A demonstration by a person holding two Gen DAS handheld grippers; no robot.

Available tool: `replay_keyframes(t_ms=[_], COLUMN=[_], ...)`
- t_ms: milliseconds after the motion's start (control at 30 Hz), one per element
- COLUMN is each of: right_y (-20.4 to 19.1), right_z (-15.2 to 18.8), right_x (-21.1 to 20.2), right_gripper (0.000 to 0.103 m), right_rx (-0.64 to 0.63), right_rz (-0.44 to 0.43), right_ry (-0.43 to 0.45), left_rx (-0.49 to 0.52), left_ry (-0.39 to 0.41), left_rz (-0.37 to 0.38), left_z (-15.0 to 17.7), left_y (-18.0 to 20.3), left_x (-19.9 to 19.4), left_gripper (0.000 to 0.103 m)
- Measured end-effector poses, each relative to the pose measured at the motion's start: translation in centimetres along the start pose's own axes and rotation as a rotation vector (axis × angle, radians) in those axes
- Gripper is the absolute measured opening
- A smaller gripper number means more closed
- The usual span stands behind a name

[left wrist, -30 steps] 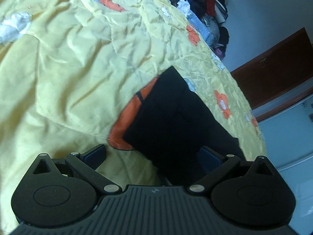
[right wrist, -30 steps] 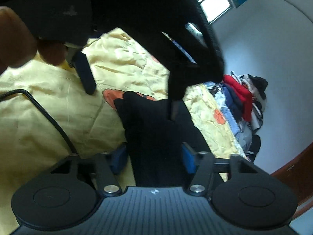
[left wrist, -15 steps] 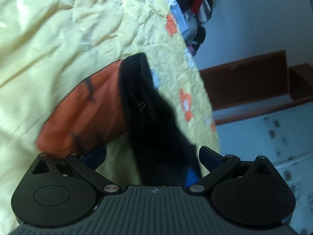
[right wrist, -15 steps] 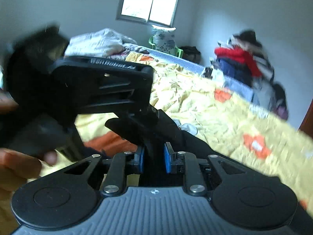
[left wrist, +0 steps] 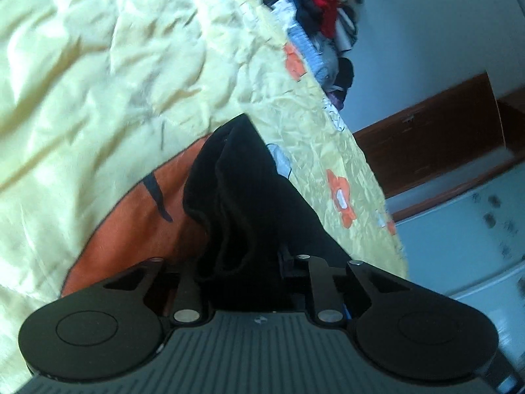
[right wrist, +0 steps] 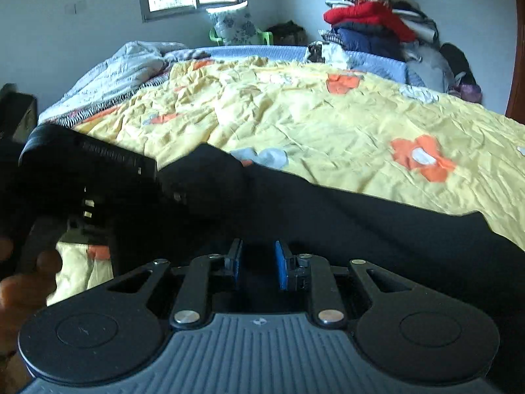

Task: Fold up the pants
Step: 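Grasp the folded trouser end with the left gripper while the right gripper grasps beside it, then lift the trouser end with both grippers and fold it over the rest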

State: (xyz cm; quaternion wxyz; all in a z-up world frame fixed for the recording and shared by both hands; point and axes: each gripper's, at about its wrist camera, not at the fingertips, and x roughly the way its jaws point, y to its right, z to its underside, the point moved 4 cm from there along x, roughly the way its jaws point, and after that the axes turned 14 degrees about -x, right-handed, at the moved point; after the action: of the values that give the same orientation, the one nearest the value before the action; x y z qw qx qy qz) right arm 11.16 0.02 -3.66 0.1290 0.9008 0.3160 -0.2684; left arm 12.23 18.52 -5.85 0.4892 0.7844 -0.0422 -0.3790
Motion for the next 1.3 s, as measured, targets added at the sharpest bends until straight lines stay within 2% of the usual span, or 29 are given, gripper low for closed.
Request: replay_keyframes(t_ms=[133, 200, 367, 500, 667, 867, 1133, 1300], right_y=[-0.6, -1.1, 1.2, 2.9, 5.5, 9.3, 15.8, 18.6], right_z=[-0.2, -0.1, 0.5, 1.2, 3.0, 6.7, 12.8, 16.1], right_x=[-0.4, -2.0, -5.3, -9.0, -13.5, -18.7, -22.2, -23.2], right_gripper=[0.021, 0.021, 0.021, 0.021, 0.021, 0.021, 0.021, 0.021], right_rx=[0.036, 0.049, 0.2, 0.252, 0.313, 0.387, 0.525, 0.586], right_rz=[-0.044, -0.041, -0.098, -0.085, -0.046, 0.05, 0.155, 0.205], right_ry=[0.038, 0.063, 0.162, 0.244, 0.312, 0.364, 0.357, 0.347], left_rx=[0.24, 0.327, 0.454, 0.549, 0.605, 0.715, 0.783, 0.812], left_ry=[0.144, 0.203, 0.248, 0.268, 0.225, 0.161, 0.024, -0.031], left_rz=[-0.045, -0.052, 0.002, 0.046, 0.11, 0.159, 0.176, 0.17], left_z=[2.4, 3.7, 6.7, 9.9, 13.7, 19.5, 26.3, 29.7], left_y=[3.1, 4.7, 8.6, 12.3, 15.7, 19.8, 22.8, 23.7], left_x=[-1.7, -2.8, -4.6, -4.5, -3.9, -1.6, 4.8, 8.1], left_gripper=[0.018, 0.018, 0.018, 0.018, 0.019, 0.02, 0.021, 0.021])
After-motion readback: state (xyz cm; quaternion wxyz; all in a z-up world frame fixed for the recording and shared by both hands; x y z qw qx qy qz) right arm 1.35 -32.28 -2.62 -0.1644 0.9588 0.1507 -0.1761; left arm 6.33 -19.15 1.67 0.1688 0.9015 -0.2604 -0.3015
